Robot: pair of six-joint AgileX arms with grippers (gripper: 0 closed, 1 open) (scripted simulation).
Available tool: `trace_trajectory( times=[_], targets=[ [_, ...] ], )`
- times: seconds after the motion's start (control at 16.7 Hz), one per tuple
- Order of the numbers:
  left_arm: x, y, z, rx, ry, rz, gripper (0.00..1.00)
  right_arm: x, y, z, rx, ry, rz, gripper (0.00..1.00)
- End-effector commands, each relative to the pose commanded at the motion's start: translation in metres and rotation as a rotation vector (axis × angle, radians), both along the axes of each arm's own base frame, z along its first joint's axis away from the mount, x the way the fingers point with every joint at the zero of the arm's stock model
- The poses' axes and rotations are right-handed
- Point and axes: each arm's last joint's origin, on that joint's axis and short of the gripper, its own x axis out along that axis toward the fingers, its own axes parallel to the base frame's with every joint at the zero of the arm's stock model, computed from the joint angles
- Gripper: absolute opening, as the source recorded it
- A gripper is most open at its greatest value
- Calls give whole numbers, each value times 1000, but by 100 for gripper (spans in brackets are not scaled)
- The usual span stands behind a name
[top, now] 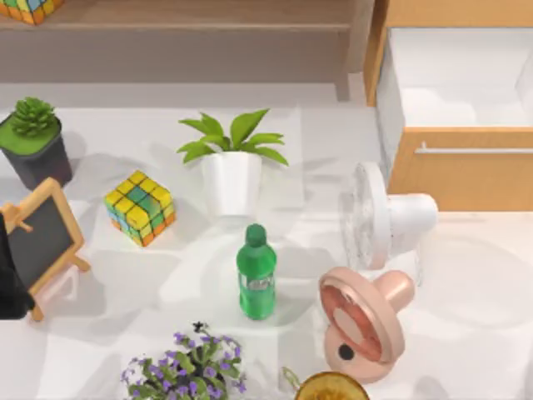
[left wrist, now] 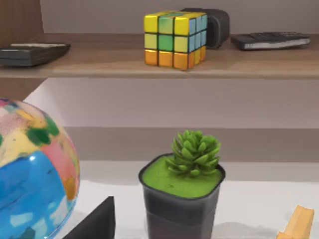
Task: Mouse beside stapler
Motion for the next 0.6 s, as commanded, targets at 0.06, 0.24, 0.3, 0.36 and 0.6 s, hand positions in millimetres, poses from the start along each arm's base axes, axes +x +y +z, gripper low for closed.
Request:
trace_trajectory(
  times=[0.06,0.24,0.3,0.36,0.6],
  targets=[
    [0,0,0,0,0,0,100,0,0,0,-2,-4,0,0],
    [0,0,0,0,0,0,100,2,-1,1,-10,-21,0,0],
    [0,0,0,0,0,0,100,2,-1,2,-13,-27,0,0],
    [0,0,0,0,0,0,100,3,-2,2,-17,-34,0,0],
    [0,0,0,0,0,0,100,5,-3,3,-30,-58,0,0]
  ],
)
